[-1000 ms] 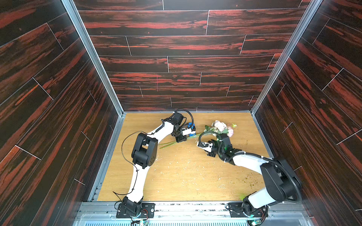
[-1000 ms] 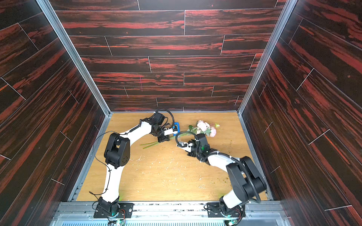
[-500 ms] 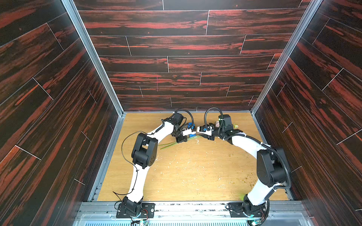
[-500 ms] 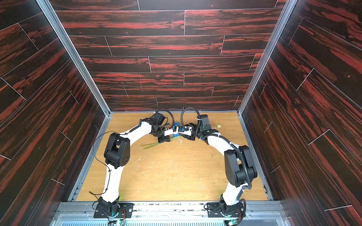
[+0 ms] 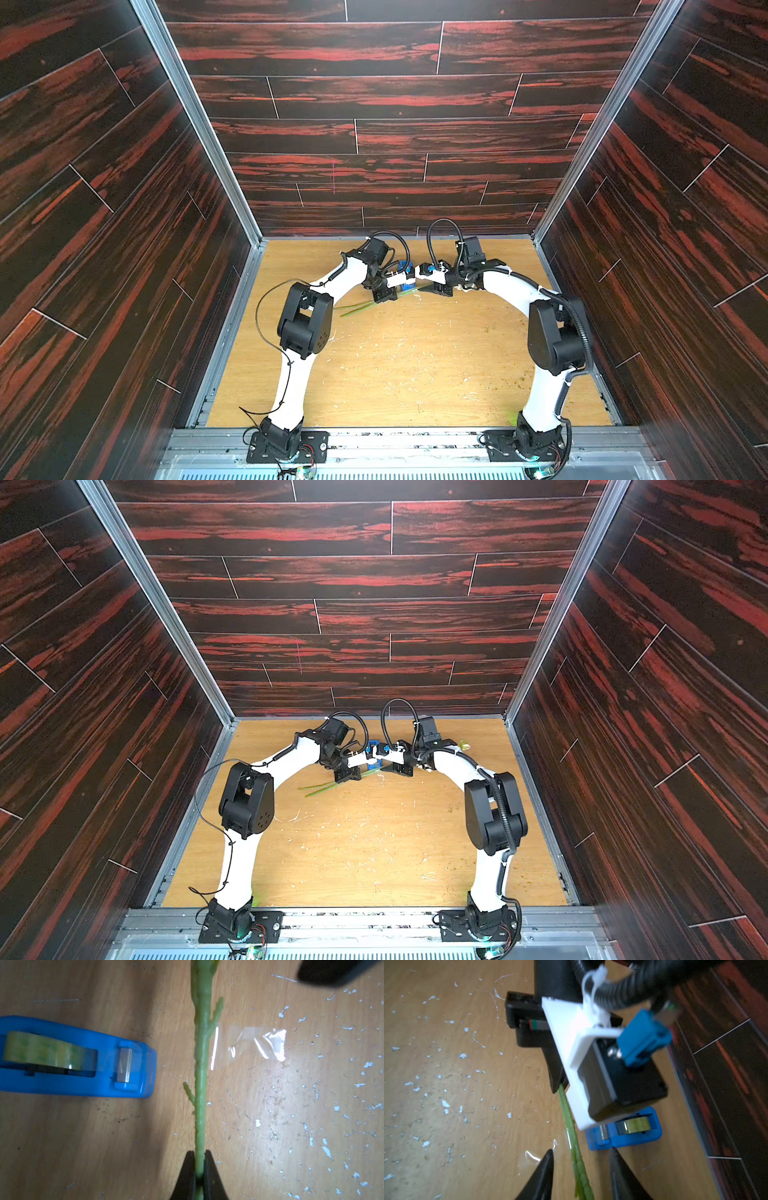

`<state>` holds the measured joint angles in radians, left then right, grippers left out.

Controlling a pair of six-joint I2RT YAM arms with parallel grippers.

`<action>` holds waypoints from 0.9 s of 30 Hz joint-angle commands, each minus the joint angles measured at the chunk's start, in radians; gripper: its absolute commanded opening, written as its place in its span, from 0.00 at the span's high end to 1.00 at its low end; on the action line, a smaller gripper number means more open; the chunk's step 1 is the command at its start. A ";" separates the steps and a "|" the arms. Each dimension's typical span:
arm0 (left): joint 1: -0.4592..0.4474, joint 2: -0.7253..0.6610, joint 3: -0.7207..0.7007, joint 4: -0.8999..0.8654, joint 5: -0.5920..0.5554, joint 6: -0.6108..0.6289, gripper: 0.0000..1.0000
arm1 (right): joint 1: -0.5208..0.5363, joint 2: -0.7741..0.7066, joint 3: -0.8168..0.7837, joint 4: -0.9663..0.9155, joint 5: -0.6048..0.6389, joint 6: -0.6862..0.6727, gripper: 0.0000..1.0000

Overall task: Wrap bouquets with tape
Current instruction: Wrap the tape around the bouquet.

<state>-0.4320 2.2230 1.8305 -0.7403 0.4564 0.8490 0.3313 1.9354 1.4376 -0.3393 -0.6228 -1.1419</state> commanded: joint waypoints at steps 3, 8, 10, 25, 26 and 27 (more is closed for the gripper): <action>0.003 -0.075 -0.004 -0.009 0.042 0.024 1.00 | 0.001 0.057 0.047 -0.093 -0.054 -0.023 0.55; 0.004 -0.077 -0.004 -0.011 0.042 0.027 1.00 | 0.005 0.080 0.051 -0.075 -0.036 -0.020 0.55; 0.004 -0.078 -0.007 -0.012 0.041 0.032 1.00 | 0.009 0.091 0.052 -0.052 -0.020 -0.012 0.55; 0.009 -0.082 -0.014 -0.002 0.036 0.037 1.00 | 0.027 0.144 0.075 0.007 0.009 0.021 0.55; 0.010 -0.082 -0.014 -0.003 0.039 0.037 1.00 | 0.028 0.147 0.075 0.004 0.001 0.027 0.55; 0.012 -0.082 -0.015 -0.002 0.042 0.035 1.00 | 0.029 0.151 0.076 -0.001 -0.004 0.027 0.55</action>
<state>-0.4278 2.2074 1.8168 -0.7391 0.4568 0.8646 0.3527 2.0281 1.4979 -0.3058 -0.5835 -1.1156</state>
